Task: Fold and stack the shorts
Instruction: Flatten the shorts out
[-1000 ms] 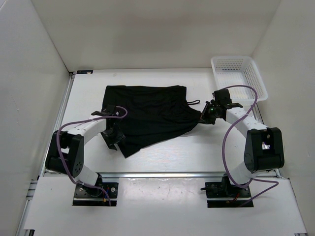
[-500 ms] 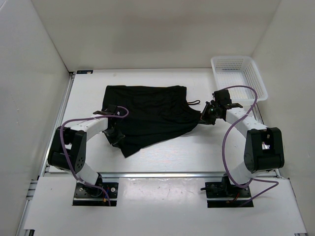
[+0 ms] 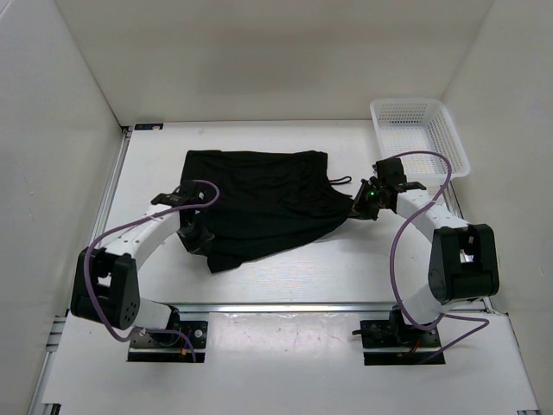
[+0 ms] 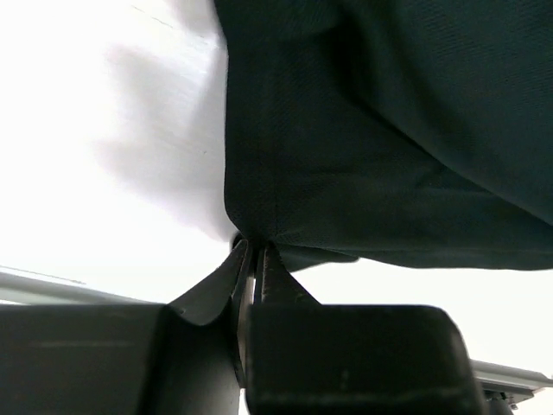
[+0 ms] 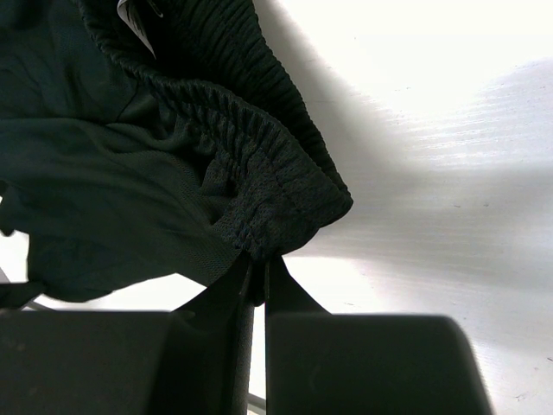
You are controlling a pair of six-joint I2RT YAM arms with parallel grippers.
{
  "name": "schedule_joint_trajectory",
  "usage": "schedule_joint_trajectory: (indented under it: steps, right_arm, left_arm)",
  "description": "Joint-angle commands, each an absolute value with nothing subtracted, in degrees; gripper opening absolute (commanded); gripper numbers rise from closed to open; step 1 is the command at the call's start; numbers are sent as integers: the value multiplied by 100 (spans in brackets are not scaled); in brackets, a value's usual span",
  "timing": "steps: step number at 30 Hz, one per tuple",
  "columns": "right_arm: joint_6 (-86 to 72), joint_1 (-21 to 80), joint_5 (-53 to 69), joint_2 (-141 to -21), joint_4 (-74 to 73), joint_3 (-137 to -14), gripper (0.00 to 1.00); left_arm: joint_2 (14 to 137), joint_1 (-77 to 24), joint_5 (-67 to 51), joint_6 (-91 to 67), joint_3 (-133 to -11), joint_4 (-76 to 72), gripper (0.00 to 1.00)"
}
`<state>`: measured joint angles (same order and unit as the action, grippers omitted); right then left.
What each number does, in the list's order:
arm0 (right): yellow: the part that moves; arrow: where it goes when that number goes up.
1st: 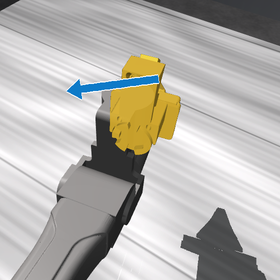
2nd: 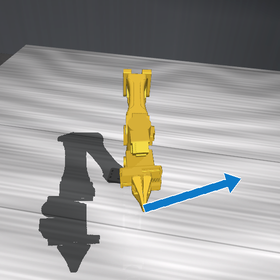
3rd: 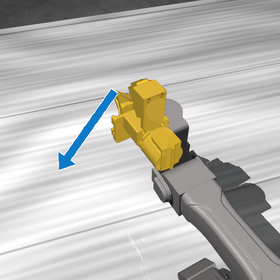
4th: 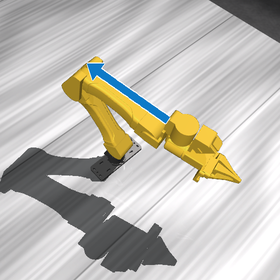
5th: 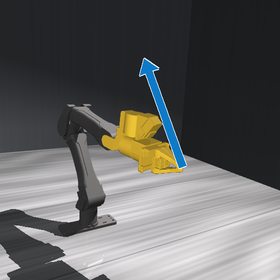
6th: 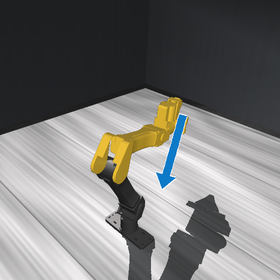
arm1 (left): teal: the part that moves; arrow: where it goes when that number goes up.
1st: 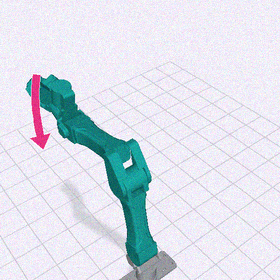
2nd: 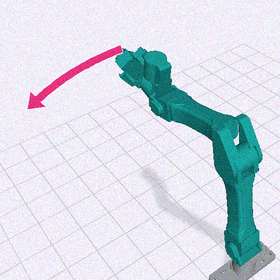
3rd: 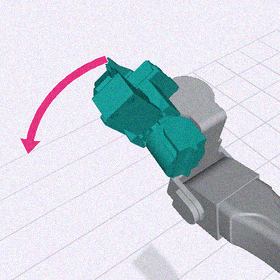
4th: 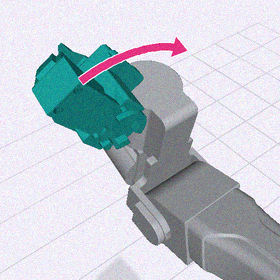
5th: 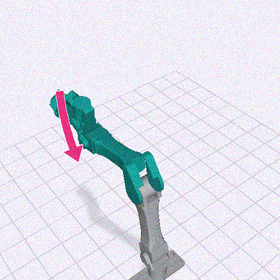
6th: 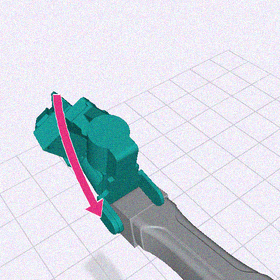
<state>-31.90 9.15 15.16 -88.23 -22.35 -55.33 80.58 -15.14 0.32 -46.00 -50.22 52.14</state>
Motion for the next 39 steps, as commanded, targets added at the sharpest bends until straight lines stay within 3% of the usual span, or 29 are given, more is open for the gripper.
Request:
schedule_joint_trajectory:
  steps: [1,5,12,15,21,26,27,28,29,30,32,38,39]
  right_arm:
    - [-3103,932,1573,-8727,-2171,-5695,0]
    - [-3155,932,1573,-8876,-2224,-6098,0]
    - [-3322,932,1688,-9237,-2610,-7697,0]
    - [-3322,932,1688,-9080,-2672,-7648,0]
    - [-3217,932,1635,-8289,-2672,-6348,0]
    - [-3278,932,1548,-7228,-2672,-4514,0]
    - [-3278,932,1460,-7059,-2768,-4291,2]
    - [-3357,932,1346,-6927,-2969,-4141,11]
    - [-3357,932,1293,-6682,-3032,-3922,37]
    - [-3357,932,1214,-6558,-3119,-3920,48]
    - [-3357,932,836,-6311,-3373,-3990,64]
    - [-3357,932,519,-6380,-3507,-4648,66]
    - [-3410,932,519,-6433,-3507,-4702,63]
  left_arm:
    - [7647,-1406,334,-4605,-5510,5729,11]
    - [7891,-855,527,-4176,-6238,5914,11]
    - [8569,-176,606,-3455,-8759,6801,11]
    - [8351,-123,440,-3401,-8974,6943,11]
    - [6930,-114,-140,-3515,-7351,6795,11]
    - [5495,-403,-761,-4052,-5065,6681,14]
    - [5293,-622,-765,-4304,-5010,6680,26]
    - [5013,-746,-852,-4524,-5010,6741,35]
    - [4958,-799,-948,-4622,-5010,6741,56]
    - [4957,-800,-1010,-4623,-5010,6741,77]
    - [5255,-800,-818,-4527,-5411,6968,79]
    - [6597,-747,-211,-4254,-6081,6672,70]
    - [6757,-747,-211,-4202,-6082,6593,69]
